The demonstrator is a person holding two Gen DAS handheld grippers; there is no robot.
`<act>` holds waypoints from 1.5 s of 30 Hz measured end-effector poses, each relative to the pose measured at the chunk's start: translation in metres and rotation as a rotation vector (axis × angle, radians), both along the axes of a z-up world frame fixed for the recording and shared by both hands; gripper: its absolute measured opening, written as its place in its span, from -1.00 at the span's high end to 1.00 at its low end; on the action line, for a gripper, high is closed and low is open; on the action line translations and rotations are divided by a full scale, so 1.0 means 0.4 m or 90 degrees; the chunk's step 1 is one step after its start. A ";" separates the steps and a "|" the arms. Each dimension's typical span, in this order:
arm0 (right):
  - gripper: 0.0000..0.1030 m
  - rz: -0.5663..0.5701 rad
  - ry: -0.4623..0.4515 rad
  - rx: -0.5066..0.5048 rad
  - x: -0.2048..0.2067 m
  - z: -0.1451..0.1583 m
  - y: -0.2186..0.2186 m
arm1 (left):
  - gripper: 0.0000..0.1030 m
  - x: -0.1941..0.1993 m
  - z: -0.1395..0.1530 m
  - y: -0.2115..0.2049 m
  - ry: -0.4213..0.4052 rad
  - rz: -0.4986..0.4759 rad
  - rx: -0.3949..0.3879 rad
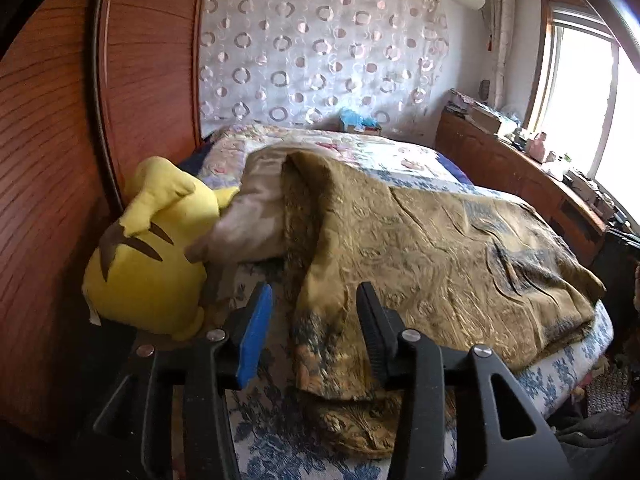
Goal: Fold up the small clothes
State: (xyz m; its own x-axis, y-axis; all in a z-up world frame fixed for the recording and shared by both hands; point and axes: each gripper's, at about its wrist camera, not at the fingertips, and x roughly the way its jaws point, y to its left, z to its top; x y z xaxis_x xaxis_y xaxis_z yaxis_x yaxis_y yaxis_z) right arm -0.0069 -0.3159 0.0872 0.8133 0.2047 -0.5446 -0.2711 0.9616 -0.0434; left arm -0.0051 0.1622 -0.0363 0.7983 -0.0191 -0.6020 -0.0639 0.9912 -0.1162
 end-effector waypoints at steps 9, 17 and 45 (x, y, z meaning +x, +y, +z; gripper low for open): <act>-0.12 0.056 0.030 0.015 0.072 -0.085 0.067 | 0.13 0.131 0.042 0.009 -0.016 -0.022 0.013; -0.12 0.101 0.091 -0.014 0.193 -0.180 0.158 | 0.13 0.307 0.048 0.028 0.016 -0.039 0.005; -0.12 0.102 0.122 -0.038 0.232 -0.213 0.199 | 0.23 0.550 -0.067 -0.031 0.138 -0.053 0.022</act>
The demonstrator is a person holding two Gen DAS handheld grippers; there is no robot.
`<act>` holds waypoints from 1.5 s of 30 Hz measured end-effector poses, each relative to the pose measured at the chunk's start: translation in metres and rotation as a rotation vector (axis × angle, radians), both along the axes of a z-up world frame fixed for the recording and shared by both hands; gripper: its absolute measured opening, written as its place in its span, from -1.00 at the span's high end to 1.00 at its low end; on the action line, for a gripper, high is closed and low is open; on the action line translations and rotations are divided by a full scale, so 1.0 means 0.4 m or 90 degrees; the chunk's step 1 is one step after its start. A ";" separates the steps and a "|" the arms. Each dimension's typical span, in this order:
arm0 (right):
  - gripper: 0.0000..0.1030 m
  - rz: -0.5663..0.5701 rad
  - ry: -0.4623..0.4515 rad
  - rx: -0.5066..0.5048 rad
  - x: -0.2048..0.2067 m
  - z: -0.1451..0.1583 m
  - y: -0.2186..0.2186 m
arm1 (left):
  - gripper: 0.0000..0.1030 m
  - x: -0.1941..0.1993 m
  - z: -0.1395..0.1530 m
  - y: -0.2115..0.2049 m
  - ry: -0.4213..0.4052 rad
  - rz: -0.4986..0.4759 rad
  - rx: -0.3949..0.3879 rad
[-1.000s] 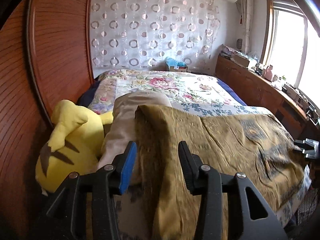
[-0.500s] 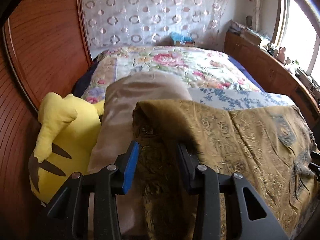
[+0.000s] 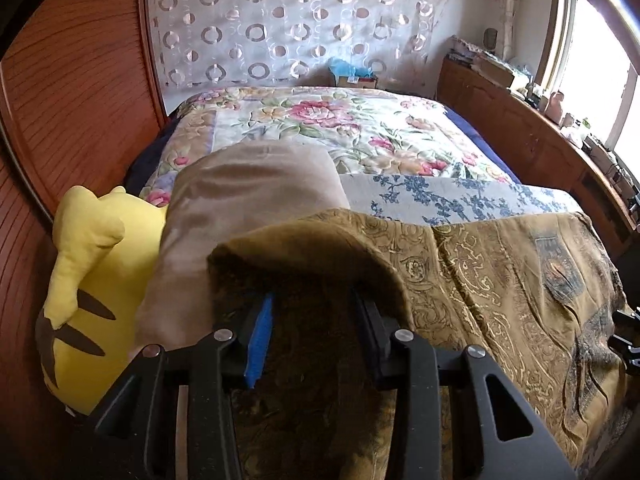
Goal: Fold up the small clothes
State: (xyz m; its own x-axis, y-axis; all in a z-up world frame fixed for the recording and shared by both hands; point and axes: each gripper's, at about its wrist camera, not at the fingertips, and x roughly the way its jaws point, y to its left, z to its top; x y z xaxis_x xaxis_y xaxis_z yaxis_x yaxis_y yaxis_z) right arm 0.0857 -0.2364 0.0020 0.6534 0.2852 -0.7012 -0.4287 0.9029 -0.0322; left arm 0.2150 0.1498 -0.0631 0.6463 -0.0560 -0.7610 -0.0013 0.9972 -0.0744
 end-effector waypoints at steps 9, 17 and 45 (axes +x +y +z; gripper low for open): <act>-0.12 0.000 0.000 0.000 -0.001 0.001 0.001 | 0.87 0.025 0.030 0.006 -0.041 -0.003 -0.045; -0.12 0.001 0.001 0.001 0.001 -0.003 0.003 | 0.95 -0.009 0.094 0.015 -0.046 -0.019 0.010; -0.13 0.001 0.003 0.004 -0.012 0.000 0.007 | 0.21 -0.135 0.071 0.088 -0.023 -0.032 0.053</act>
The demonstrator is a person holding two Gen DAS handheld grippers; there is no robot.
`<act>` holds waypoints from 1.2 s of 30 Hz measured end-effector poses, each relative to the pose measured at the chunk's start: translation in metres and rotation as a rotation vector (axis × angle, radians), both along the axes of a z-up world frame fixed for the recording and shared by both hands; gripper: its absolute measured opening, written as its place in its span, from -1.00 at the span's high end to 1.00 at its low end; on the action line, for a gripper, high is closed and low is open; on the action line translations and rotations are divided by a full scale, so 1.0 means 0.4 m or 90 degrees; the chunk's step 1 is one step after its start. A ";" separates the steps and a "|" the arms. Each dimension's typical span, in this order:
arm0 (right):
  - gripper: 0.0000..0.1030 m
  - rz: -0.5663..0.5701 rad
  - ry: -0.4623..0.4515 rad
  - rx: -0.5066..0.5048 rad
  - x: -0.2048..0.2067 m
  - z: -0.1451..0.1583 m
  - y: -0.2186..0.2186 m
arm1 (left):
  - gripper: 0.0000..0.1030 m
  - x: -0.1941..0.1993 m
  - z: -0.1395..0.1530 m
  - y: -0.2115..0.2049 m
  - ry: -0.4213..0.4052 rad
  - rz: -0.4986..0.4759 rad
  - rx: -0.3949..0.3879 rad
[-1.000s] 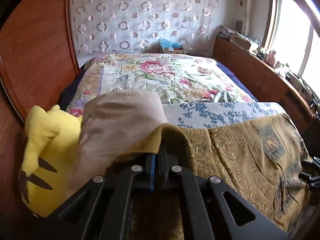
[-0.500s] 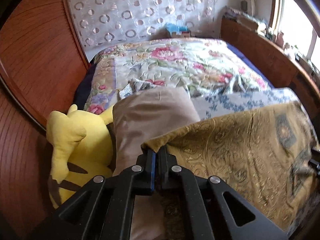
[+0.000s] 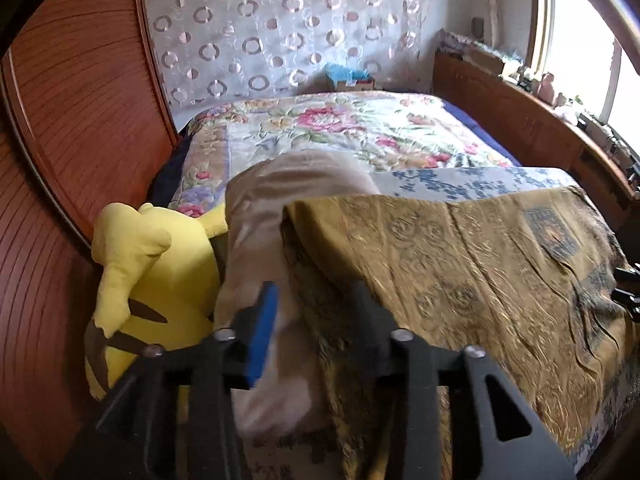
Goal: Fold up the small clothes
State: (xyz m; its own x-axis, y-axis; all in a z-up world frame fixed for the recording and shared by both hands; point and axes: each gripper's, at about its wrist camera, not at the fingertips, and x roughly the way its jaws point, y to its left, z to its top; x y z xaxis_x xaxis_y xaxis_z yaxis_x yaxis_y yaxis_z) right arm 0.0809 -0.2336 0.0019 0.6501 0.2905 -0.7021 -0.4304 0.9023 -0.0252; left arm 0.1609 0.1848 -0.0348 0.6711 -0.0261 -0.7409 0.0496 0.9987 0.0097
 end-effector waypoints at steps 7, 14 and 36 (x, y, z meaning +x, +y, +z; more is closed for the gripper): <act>-0.13 0.000 0.000 0.000 0.000 0.000 0.000 | -0.11 -0.068 -0.024 -0.037 -0.009 -0.005 -0.011; -0.14 0.000 0.000 0.000 -0.001 0.002 -0.001 | -0.14 -0.128 -0.044 -0.072 -0.018 0.011 0.004; -0.30 0.015 0.005 0.000 -0.006 0.002 0.007 | -0.14 -0.268 -0.143 -0.050 0.024 0.054 -0.055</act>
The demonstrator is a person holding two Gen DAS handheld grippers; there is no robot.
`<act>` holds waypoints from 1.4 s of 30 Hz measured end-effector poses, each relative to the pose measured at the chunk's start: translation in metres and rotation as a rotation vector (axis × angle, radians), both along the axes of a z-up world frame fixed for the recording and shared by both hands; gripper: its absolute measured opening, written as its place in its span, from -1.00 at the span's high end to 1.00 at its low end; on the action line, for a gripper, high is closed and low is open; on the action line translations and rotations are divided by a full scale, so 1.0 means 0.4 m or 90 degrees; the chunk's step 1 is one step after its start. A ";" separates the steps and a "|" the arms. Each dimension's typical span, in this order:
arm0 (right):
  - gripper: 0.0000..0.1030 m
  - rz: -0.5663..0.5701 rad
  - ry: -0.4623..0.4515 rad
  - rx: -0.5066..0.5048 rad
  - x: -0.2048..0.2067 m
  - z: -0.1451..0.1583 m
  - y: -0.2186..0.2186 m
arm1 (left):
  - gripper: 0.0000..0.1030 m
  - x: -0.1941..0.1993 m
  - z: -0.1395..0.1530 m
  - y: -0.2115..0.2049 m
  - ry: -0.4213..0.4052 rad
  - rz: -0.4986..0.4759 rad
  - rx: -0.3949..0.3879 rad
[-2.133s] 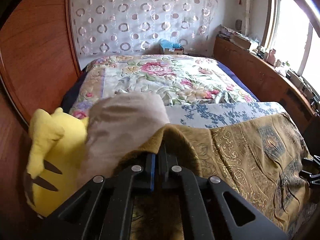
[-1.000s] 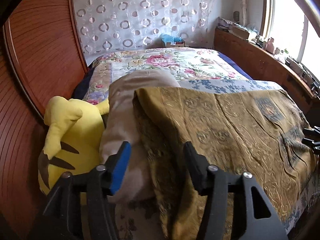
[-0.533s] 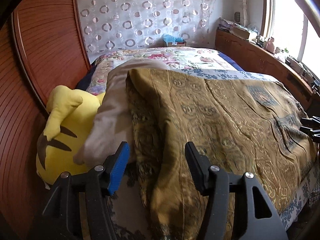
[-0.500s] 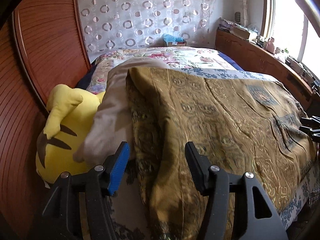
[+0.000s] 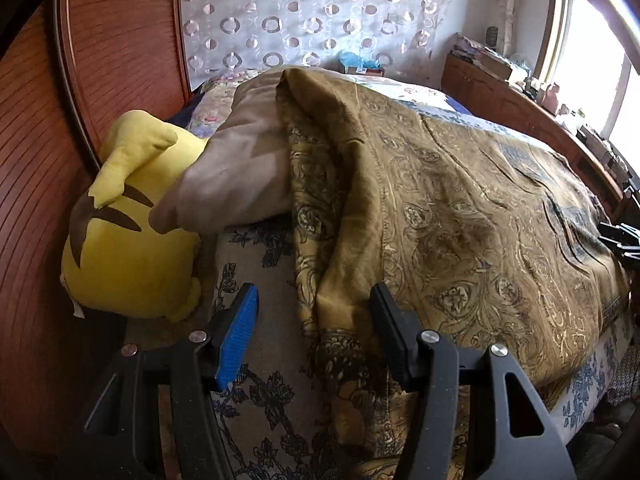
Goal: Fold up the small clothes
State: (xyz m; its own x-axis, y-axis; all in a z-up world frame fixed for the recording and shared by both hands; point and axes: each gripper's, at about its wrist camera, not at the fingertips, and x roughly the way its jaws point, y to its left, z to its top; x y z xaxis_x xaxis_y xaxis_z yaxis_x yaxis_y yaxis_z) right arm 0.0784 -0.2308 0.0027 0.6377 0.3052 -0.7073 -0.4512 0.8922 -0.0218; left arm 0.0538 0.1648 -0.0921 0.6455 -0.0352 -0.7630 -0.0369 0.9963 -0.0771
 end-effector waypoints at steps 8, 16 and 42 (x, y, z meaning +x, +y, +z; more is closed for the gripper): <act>-0.38 0.007 0.002 -0.002 -0.001 0.000 0.001 | -0.14 -0.002 -0.004 -0.014 -0.004 0.000 0.016; -0.40 0.006 0.002 -0.002 -0.003 0.000 0.003 | 0.15 -0.005 -0.002 -0.018 -0.008 -0.012 0.004; -0.40 -0.094 -0.056 0.079 -0.157 0.053 -0.193 | 0.92 0.106 0.348 -0.427 -0.203 -0.255 -0.097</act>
State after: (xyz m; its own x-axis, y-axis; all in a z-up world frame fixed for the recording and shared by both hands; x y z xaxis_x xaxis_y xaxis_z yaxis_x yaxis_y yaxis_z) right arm 0.0158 -0.3082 0.0239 0.7396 0.2842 -0.6100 -0.3159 0.9470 0.0582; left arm 0.0961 -0.0061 0.0471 0.7573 -0.4218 -0.4986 0.3936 0.9040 -0.1669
